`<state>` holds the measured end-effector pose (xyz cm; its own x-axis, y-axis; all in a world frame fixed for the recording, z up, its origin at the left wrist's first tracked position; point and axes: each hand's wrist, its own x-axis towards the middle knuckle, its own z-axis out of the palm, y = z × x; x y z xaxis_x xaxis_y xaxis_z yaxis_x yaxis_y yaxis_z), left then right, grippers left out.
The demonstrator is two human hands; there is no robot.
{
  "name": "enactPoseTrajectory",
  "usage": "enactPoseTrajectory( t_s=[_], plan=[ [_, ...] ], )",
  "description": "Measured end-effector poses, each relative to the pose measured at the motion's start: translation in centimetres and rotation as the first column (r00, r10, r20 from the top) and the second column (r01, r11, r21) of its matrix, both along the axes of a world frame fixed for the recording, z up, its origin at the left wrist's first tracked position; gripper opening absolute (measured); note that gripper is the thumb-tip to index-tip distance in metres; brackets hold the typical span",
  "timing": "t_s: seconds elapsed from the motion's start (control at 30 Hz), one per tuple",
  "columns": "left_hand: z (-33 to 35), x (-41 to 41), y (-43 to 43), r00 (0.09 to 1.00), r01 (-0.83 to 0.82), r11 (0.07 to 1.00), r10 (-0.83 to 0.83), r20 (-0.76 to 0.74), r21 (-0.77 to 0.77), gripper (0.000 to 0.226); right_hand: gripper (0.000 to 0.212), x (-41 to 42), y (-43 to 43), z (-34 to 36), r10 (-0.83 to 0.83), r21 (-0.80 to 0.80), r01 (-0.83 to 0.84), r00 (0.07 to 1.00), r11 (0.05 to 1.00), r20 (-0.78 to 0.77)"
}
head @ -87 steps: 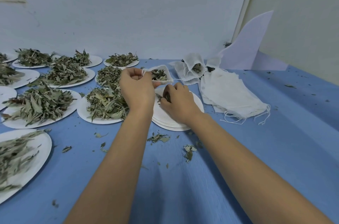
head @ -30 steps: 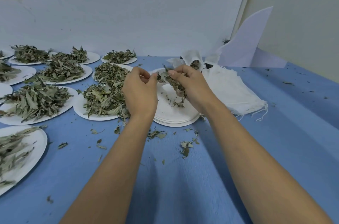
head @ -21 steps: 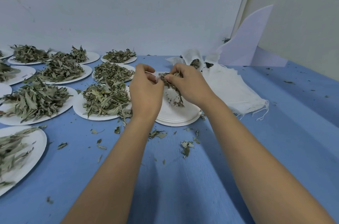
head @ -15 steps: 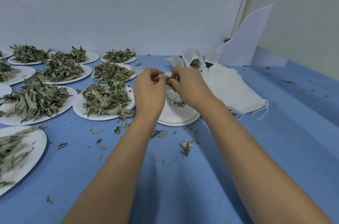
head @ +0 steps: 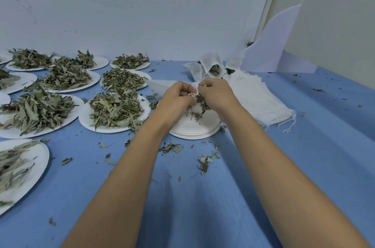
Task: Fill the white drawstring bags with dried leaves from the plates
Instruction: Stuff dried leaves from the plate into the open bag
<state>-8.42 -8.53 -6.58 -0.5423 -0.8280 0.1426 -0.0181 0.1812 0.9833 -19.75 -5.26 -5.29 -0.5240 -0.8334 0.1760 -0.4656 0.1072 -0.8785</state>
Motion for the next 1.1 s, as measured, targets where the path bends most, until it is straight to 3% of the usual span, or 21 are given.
enactPoseTrajectory(
  t_s=[0.17, 0.33, 0.53, 0.8, 0.97, 1.1],
  plan=[
    [-0.4, 0.2, 0.3, 0.995, 0.098, 0.995, -0.097, 0.022, -0.020, 0.038, 0.017, 0.0, -0.2, -0.2, -0.023, 0.013, 0.024, 0.999, 1.000, -0.030],
    [-0.9, 0.2, 0.2, 0.999, 0.000, 0.991, -0.005, -0.037, -0.133, 0.035, 0.025, 0.5, -0.4, -0.4, -0.042, 0.005, 0.042, 0.999, 0.999, -0.026],
    [-1.1, -0.2, 0.1, 0.997, -0.052, 0.980, 0.040, -0.066, -0.194, 0.025, 0.030, 0.6, -0.3, -0.3, -0.053, -0.024, 0.058, 0.982, 0.998, 0.183],
    [-1.0, -0.5, 0.2, 0.982, -0.183, 0.947, 0.166, -0.086, -0.265, 0.022, 0.029, 1.7, -0.6, 0.2, -0.042, 0.020, 0.039, 0.982, 0.999, 0.186],
    [-1.1, -0.4, 0.0, 0.958, -0.287, 0.917, 0.272, -0.093, -0.277, 0.022, 0.015, 2.2, -0.7, 0.4, -0.008, 0.001, 0.008, 0.972, 1.000, 0.234],
    [-1.1, -0.3, 0.1, 0.934, -0.355, 0.885, 0.345, -0.087, -0.301, 0.026, 0.020, 2.4, -0.8, 0.3, 0.030, 0.005, -0.032, 0.970, 0.999, 0.240]
  ],
)
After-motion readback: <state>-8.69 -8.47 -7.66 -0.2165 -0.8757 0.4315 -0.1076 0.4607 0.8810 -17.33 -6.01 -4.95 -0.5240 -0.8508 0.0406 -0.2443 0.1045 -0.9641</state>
